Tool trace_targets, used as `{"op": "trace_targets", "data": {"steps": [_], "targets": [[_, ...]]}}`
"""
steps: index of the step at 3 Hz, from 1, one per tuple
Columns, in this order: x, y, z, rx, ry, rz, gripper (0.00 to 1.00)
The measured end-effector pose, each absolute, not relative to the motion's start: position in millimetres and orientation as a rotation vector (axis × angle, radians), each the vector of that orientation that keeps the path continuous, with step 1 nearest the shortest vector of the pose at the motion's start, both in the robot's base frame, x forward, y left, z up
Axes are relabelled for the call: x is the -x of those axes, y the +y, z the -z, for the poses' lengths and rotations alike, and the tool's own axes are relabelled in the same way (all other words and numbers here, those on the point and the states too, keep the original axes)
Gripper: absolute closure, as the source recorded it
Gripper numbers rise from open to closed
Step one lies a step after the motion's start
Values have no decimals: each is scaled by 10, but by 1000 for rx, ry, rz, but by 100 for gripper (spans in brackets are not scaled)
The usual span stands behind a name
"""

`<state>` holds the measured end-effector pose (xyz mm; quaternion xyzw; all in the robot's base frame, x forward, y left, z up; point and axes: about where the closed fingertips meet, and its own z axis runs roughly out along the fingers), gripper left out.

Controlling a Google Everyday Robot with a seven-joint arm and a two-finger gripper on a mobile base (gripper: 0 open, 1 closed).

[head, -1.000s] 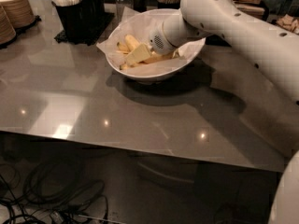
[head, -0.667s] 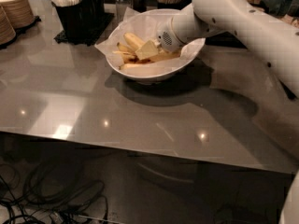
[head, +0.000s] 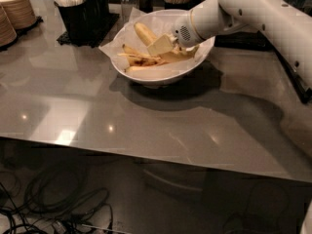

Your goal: Pick banana from white bowl

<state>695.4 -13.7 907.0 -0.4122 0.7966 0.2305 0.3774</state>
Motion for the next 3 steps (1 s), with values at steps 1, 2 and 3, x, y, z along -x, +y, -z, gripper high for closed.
{"op": "trace_targets", "data": {"steps": [1, 2, 3], "targets": [[-6622, -251, -9244, 1119, 1985, -698, 100], [-6098, -478, -9437, 1170, 1910, -835, 100], [-5725, -740, -9560, 1170, 1875, -908, 100]]}}
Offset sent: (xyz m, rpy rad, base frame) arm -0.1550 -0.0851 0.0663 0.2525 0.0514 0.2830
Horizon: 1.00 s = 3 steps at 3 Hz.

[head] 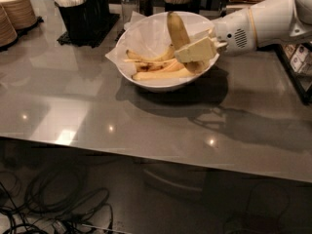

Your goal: Pick banana from white bowl

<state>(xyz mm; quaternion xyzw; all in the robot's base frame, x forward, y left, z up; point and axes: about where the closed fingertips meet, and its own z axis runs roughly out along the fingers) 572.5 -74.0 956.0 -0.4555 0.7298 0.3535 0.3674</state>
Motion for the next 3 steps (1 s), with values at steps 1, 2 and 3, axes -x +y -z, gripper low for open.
{"op": "trace_targets", "data": {"steps": [1, 2, 3], "targets": [[-5313, -1063, -9757, 1152, 1851, -909, 100], [-5312, -1066, -9758, 1151, 1851, -909, 100], [-5431, -921, -9665, 1168, 1840, -957, 100]]}}
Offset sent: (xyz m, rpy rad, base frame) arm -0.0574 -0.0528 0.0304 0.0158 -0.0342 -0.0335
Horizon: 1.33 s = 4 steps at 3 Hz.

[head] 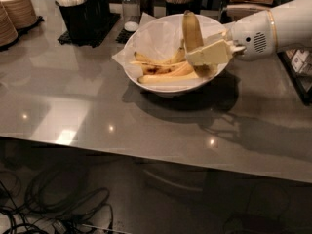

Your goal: Pick banana from white bowl

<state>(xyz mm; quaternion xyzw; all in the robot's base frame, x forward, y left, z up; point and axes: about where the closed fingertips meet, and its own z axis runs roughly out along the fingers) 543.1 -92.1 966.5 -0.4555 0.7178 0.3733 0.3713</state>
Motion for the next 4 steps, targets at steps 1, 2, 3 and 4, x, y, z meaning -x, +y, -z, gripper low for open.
{"op": "trace_targets", "data": {"steps": [1, 2, 3, 4], "targets": [[-5540, -688, -9501, 1187, 1808, -1070, 100], [-5653, -454, -9521, 1188, 1696, -1172, 100], [-5678, -120, -9734, 1234, 1554, -1242, 100], [-5561, 38, -10016, 1276, 1449, -1260, 100]]}}
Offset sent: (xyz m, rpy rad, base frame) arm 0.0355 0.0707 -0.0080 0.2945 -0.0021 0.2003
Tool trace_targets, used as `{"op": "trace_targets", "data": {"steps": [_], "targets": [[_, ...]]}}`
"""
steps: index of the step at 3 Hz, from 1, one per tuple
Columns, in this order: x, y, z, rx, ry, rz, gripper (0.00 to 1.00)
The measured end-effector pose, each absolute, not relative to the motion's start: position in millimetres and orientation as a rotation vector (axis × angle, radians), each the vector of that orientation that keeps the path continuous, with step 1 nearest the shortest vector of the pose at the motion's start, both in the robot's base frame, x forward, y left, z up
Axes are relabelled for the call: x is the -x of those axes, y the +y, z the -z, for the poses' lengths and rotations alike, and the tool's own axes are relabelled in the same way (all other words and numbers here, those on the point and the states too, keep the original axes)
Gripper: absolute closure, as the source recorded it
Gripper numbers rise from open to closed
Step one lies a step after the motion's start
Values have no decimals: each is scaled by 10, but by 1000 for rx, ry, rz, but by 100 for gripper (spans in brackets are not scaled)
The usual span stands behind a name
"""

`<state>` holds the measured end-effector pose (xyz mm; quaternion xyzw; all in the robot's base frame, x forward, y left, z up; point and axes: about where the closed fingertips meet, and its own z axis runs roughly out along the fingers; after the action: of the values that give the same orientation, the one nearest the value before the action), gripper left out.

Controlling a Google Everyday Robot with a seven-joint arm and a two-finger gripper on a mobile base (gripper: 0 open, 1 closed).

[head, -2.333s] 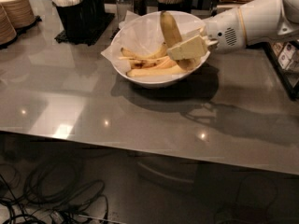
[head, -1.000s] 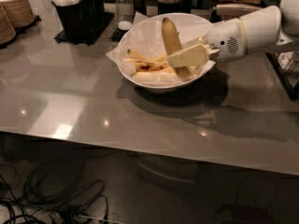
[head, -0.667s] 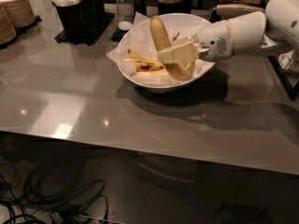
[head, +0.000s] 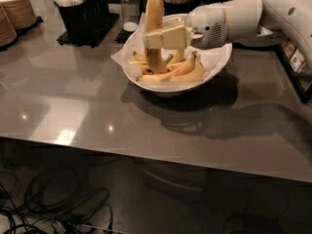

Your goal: Pick banana from white bowl

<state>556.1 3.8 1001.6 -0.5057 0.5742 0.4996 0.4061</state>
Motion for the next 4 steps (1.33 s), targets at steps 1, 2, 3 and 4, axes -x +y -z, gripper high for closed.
{"op": "trace_targets", "data": {"steps": [1, 2, 3, 4], "targets": [[-5270, -37, -10241, 1265, 1399, -1264, 100], [-4927, -326, -10258, 1180, 1406, -1252, 100], [-4671, -635, -9993, 1049, 1441, -1286, 100], [-4492, -850, -9753, 945, 1475, -1307, 100]]}}
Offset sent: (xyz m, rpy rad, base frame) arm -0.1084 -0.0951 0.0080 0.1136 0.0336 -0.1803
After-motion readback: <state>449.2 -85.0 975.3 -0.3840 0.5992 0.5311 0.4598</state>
